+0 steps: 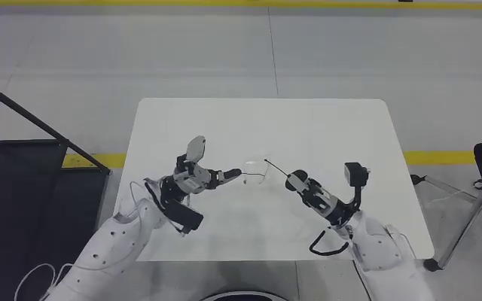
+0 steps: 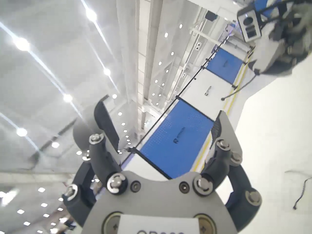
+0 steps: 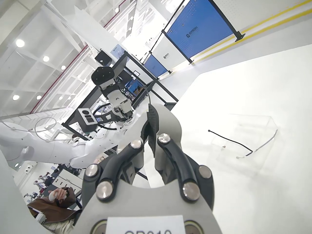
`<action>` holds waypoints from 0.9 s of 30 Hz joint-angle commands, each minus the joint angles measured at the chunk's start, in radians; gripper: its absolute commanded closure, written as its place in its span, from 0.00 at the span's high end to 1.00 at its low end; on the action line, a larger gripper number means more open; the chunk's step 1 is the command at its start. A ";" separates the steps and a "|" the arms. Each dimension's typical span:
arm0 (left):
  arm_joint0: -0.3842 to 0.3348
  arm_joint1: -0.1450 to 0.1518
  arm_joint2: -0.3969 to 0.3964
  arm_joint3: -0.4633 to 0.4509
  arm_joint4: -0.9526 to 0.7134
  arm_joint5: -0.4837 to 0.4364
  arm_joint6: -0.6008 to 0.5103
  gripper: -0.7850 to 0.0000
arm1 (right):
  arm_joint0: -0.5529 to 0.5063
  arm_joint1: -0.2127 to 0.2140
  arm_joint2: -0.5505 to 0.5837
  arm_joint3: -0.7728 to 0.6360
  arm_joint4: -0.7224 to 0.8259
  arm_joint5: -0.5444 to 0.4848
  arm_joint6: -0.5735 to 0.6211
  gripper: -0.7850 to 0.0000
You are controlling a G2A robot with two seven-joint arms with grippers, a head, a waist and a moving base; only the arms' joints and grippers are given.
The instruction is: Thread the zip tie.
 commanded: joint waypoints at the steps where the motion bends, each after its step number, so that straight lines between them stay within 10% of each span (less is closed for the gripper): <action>1: 0.003 -0.004 0.006 -0.009 -0.098 -0.102 0.002 1.00 | -0.007 -0.001 -0.001 -0.008 -0.040 -0.025 -0.026 0.00; 16: -0.034 -0.021 0.062 0.070 -0.746 -0.921 -0.244 1.00 | -0.054 -0.018 -0.021 -0.035 -0.276 -0.090 -0.259 0.00; 27: -0.046 -0.024 0.065 0.084 -0.818 -0.954 -0.303 1.00 | -0.055 -0.020 -0.026 -0.034 -0.290 -0.083 -0.268 0.00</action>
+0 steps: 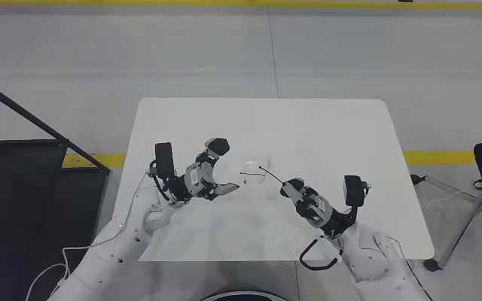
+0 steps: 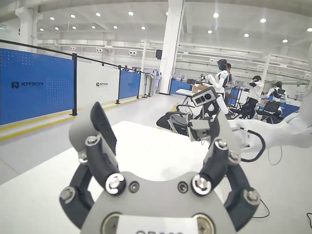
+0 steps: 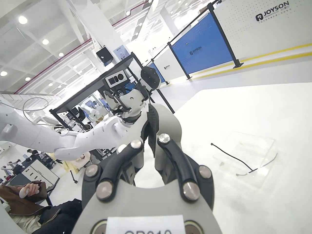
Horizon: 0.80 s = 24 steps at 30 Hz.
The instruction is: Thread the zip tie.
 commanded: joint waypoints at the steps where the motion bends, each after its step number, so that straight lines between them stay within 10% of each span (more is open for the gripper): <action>1: 0.003 0.000 0.002 -0.002 -0.004 0.001 -0.004 1.00 | 0.000 0.000 -0.001 -0.001 0.000 0.003 0.000 0.00; 8: 0.012 -0.010 0.083 0.005 -0.491 -0.189 -0.229 1.00 | -0.009 -0.007 -0.021 -0.025 -0.061 0.000 -0.066 0.00; 16: -0.052 0.001 0.205 0.009 -1.091 -0.190 -0.657 0.99 | -0.015 -0.013 -0.030 -0.019 -0.102 -0.017 -0.123 0.00; 24: -0.060 -0.003 0.193 0.013 -1.066 -0.197 -0.785 0.86 | -0.007 -0.016 -0.045 -0.014 -0.119 -0.008 -0.127 0.00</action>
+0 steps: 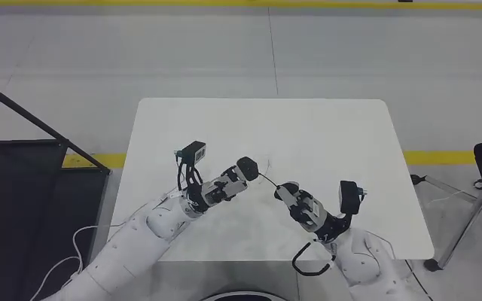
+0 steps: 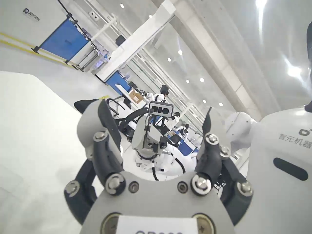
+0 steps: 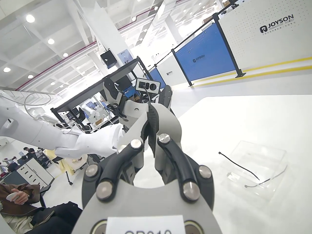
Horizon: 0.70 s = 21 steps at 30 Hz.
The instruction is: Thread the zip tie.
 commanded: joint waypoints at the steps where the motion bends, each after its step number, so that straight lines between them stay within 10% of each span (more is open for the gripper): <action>1: 0.005 -0.006 -0.011 0.003 0.059 -0.009 0.018 0.85 | 0.001 -0.001 -0.002 0.001 -0.001 0.001 -0.001 0.00; 21: 0.047 -0.082 -0.058 0.047 0.451 0.001 0.280 0.42 | 0.010 -0.004 -0.015 0.004 -0.006 0.018 0.009 0.00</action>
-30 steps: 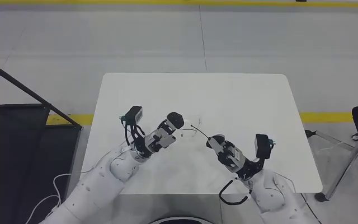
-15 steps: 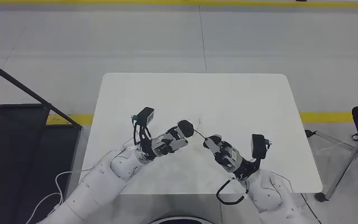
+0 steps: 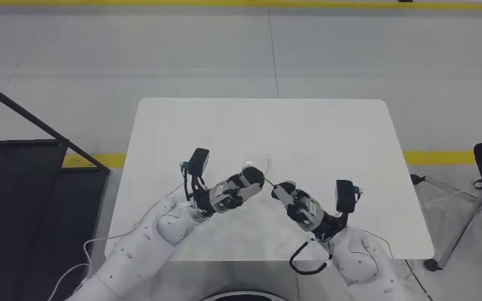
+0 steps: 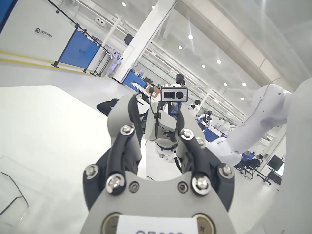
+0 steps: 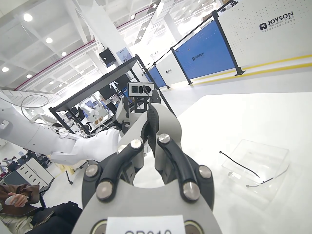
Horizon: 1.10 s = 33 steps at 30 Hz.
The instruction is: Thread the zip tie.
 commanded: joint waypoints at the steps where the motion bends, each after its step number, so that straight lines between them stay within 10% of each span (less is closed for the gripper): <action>1: 0.000 -0.006 0.000 0.006 0.011 0.004 0.015 0.40 | 0.001 0.000 -0.001 0.001 0.000 0.002 0.001 0.00; 33: 0.006 -0.057 -0.032 0.044 -0.006 -0.005 -0.043 0.18 | 0.012 -0.005 -0.014 0.008 -0.005 0.014 0.010 0.00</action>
